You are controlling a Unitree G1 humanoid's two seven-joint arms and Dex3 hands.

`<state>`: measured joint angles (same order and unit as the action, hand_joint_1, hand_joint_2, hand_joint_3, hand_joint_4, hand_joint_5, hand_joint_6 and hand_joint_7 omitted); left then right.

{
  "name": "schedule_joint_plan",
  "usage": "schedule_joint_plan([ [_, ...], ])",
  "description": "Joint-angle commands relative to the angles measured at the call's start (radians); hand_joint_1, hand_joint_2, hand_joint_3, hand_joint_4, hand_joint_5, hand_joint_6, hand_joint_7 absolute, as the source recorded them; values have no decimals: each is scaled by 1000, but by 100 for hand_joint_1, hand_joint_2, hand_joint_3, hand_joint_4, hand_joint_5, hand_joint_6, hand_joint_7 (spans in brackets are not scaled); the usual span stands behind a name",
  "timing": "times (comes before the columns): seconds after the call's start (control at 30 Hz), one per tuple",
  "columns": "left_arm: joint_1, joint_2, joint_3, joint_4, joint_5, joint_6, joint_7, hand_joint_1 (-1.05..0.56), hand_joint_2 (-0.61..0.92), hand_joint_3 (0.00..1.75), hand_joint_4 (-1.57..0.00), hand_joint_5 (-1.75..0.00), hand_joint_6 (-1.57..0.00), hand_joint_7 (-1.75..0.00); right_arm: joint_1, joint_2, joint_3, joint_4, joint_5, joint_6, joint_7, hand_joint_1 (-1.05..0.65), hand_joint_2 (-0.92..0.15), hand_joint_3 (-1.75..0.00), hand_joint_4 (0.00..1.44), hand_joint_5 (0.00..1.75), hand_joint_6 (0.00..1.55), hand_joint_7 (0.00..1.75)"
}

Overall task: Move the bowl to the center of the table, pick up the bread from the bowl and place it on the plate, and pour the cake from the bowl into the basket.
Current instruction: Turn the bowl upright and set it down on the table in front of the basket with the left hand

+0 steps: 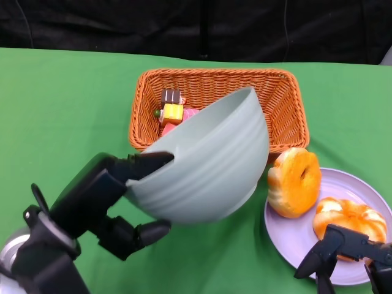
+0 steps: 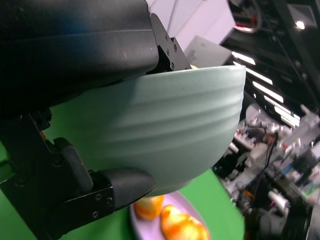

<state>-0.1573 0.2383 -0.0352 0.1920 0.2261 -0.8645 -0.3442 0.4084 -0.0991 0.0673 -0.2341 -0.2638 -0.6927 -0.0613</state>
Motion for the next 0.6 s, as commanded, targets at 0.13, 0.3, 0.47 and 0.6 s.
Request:
schedule_joint_plan([
  [0.13, -21, 75, 46, 75, 333, -231, 240, -21, 25, 160, -108, -175, -82, -175, 16, -1, -9, -30, 11, 8, 1, -5, -15, -173, 89, 174, 84, 134],
  [0.3, -40, 151, 35, 63, 688, -259, 506, -20, 31, 131, -105, -175, -78, -175, 20, 5, -9, -40, 7, 15, -1, -5, -16, -174, 89, 173, 84, 135],
  [0.47, -55, 256, -86, 32, 981, -167, 775, -26, 38, 101, -102, -175, -74, -175, 19, 15, -8, -38, 12, -1, -8, -5, -18, -170, 90, 173, 84, 134],
  [0.6, -56, 332, -199, 2, 1110, -60, 884, -40, 75, 21, -98, -175, -94, -110, 27, 25, -1, -56, 19, 7, -6, -6, -22, -166, 89, 173, 83, 134],
])
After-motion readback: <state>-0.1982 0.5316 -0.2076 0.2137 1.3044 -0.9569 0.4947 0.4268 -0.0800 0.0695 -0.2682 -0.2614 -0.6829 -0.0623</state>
